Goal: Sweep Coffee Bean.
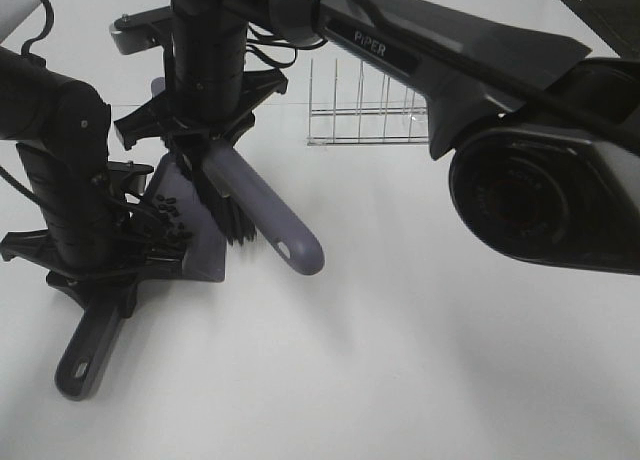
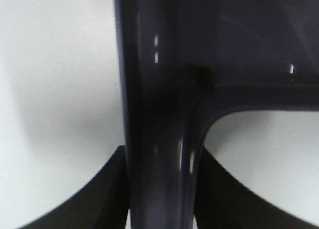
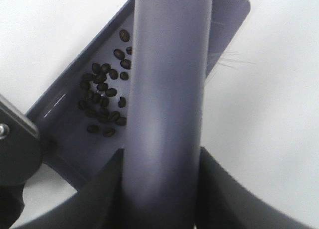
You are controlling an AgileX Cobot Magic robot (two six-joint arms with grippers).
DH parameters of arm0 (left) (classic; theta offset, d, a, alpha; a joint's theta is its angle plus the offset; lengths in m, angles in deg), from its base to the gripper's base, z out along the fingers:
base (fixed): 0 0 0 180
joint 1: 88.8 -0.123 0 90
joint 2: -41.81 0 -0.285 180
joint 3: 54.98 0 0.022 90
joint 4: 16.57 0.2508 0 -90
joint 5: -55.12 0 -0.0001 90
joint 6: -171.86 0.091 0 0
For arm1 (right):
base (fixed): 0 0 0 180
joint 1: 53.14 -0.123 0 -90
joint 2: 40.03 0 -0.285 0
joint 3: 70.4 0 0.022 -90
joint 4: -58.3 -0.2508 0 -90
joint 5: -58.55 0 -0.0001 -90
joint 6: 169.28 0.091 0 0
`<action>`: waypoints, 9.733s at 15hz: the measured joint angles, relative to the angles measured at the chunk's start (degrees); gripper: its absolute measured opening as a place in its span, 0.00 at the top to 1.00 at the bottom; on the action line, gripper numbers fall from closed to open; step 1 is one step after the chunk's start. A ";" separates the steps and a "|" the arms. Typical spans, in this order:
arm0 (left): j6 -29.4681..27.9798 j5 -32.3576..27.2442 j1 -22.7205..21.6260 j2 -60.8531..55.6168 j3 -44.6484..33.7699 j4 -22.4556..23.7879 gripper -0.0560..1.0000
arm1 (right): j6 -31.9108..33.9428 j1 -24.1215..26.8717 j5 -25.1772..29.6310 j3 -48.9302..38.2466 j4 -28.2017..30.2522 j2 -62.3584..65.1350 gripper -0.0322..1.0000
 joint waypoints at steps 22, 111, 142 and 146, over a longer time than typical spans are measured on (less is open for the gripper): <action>-0.06 0.00 0.00 0.00 0.00 0.00 0.64 | -1.55 35.98 -0.57 -43.20 5.50 30.71 0.70; -0.74 -22.86 3.61 -44.92 -2.23 5.67 0.30 | -0.17 35.98 -1.03 -65.15 -3.50 54.43 0.33; 24.52 -14.21 3.61 -113.90 -36.38 -5.04 0.29 | -17.42 35.92 -9.63 -113.39 -12.72 145.70 0.33; 24.58 -14.21 3.61 -113.90 -36.38 -5.04 0.29 | -17.02 35.92 -9.63 -113.39 -12.72 145.70 0.33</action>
